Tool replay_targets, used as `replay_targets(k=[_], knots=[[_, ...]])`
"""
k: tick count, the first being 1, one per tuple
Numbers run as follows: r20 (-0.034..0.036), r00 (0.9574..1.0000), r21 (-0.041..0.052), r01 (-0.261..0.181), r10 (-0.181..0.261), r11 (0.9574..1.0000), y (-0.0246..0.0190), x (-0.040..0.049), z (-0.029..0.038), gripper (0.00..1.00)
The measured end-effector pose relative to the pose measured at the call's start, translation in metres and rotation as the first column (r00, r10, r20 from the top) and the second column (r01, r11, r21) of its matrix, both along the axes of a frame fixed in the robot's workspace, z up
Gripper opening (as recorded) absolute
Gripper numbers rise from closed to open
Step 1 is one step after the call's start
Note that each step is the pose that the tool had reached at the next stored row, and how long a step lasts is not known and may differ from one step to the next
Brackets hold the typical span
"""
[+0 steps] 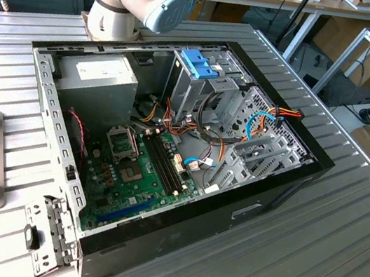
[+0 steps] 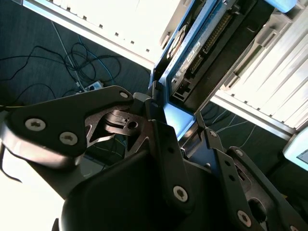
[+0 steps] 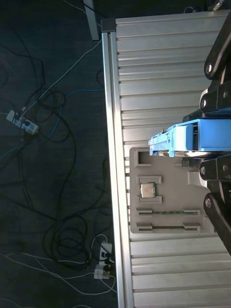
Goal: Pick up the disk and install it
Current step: 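Pick up the disk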
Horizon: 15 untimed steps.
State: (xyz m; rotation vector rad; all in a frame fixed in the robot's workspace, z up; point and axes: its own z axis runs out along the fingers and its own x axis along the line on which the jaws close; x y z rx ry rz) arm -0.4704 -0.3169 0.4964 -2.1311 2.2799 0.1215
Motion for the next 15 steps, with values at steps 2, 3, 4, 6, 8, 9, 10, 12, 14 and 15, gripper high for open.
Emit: replay_targets(k=[2,3,4,6,8,9,10,12,14,15], knots=[[-0.0001,1.0,0.0,0.0,0.0,1.0,0.0,0.0,0.0015,0.37],[0.0,1.0,0.0,0.0,0.0,1.0,0.0,0.0,0.0019,0.37],[0.0,1.0,0.0,0.0,0.0,1.0,0.0,0.0,0.003,0.37],[0.0,1.0,0.0,0.0,0.0,1.0,0.0,0.0,0.0052,0.37],[0.0001,1.0,0.0,0.0,0.0,1.0,0.0,0.0,0.0063,0.37],[0.0,1.0,-0.0001,0.0,0.0,1.0,0.0,0.0,0.0072,0.37],[0.0,1.0,0.0,0.0,0.0,1.0,0.0,0.0,0.0077,0.37],[0.0,1.0,0.0,0.0,0.0,1.0,0.0,0.0,0.0098,0.37],[0.0,1.0,0.0,0.0,0.0,1.0,0.0,0.0,0.0111,0.37],[0.0,1.0,0.0,0.0,0.0,1.0,0.0,0.0,0.012,0.37]])
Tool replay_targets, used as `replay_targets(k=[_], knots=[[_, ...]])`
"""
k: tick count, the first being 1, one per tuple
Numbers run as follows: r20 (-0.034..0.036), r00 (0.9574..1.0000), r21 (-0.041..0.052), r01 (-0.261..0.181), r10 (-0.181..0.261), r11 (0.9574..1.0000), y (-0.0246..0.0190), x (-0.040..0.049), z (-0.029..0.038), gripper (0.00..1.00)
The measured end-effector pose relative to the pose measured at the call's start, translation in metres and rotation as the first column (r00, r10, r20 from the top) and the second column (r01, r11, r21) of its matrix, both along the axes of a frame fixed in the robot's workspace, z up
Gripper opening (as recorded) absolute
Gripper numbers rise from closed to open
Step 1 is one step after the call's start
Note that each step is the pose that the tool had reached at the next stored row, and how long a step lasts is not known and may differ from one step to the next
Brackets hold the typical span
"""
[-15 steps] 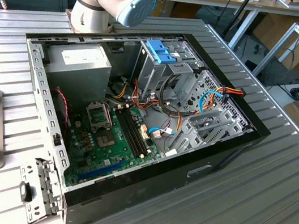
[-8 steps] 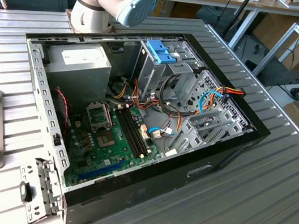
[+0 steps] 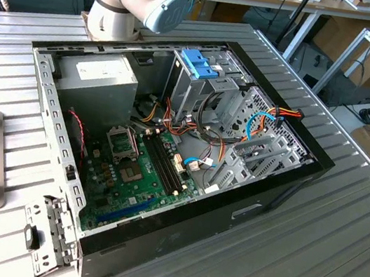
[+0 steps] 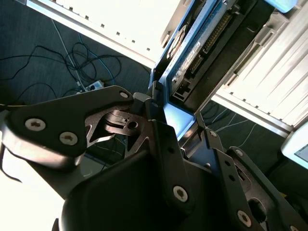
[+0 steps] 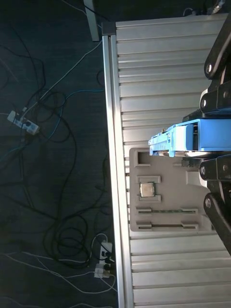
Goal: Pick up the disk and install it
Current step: 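Pick up the disk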
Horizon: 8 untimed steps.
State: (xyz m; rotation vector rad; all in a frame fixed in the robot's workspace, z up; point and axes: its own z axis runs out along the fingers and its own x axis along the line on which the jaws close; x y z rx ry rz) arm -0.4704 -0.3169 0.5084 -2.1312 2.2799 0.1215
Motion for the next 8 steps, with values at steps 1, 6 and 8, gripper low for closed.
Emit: replay_targets(k=[1,6,8], knots=[[0.0,1.0,0.0,0.0,0.0,1.0,0.0,0.0,0.0009,0.37],[0.0,1.0,0.0,0.0,0.0,1.0,0.0,0.0,0.0042,0.37],[0.0,1.0,0.0,0.0,0.0,1.0,0.0,0.0,0.0054,0.37]])
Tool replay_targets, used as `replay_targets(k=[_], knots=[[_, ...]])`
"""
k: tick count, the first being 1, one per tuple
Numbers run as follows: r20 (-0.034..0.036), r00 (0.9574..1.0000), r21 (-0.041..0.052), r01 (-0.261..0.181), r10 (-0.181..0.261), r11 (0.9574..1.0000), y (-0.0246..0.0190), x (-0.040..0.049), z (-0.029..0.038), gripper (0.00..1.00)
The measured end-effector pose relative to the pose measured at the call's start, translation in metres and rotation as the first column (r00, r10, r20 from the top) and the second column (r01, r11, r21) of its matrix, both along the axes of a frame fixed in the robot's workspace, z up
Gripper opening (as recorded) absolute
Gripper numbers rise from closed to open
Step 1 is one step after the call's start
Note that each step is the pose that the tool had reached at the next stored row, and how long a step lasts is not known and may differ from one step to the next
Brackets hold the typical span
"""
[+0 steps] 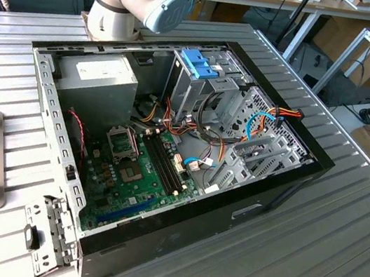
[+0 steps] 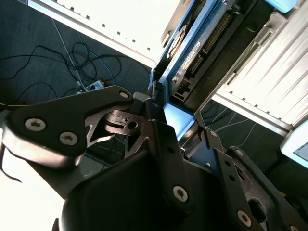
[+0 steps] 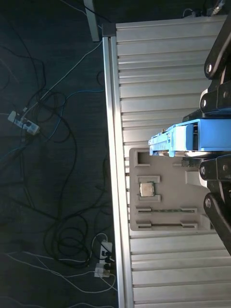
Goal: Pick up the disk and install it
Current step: 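Pick up the disk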
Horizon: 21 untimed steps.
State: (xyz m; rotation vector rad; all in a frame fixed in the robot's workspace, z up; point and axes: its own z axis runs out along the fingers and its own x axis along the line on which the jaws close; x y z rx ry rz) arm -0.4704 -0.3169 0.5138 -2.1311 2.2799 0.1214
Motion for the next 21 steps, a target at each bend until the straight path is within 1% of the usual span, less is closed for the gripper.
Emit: replay_targets(k=[15,21], knots=[[-0.0001,1.0,0.0,0.0,0.0,1.0,0.0,0.0,0.0077,0.37],[-0.0001,1.0,0.0,0.0,0.0,1.0,0.0,0.0,0.0084,0.37]])
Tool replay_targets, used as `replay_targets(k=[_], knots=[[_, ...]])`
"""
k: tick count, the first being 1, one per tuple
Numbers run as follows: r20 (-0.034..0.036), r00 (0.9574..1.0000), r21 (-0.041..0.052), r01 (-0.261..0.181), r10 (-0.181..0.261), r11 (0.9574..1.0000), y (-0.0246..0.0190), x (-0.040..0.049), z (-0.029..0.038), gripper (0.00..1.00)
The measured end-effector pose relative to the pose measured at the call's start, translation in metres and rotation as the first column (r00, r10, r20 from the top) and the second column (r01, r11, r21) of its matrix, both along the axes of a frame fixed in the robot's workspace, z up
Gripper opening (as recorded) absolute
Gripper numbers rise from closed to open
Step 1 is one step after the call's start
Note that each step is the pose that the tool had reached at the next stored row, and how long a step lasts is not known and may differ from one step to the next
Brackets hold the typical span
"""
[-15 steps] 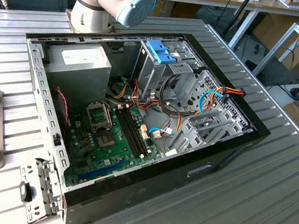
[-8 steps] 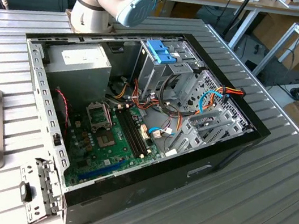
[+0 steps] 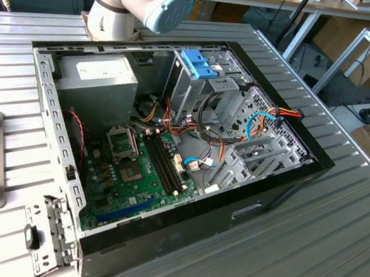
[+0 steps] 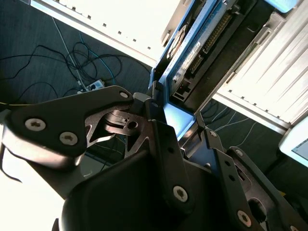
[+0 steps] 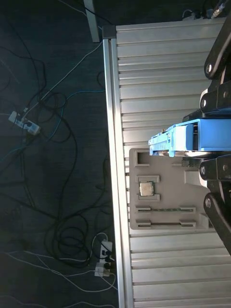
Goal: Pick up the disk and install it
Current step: 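Pick up the disk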
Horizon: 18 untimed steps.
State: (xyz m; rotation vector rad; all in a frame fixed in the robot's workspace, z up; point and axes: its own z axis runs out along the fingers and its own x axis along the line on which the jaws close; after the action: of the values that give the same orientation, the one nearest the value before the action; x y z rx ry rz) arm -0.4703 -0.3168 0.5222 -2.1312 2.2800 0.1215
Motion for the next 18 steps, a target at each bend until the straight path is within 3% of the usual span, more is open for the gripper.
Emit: replay_targets(k=[7,18], knots=[[0.0001,1.0,0.0001,0.0,0.0,1.0,-0.0018,0.0,-0.0001,0.37],[0.0001,1.0,0.0,0.0,0.0,1.0,-0.0092,0.0,-0.0001,0.37]])
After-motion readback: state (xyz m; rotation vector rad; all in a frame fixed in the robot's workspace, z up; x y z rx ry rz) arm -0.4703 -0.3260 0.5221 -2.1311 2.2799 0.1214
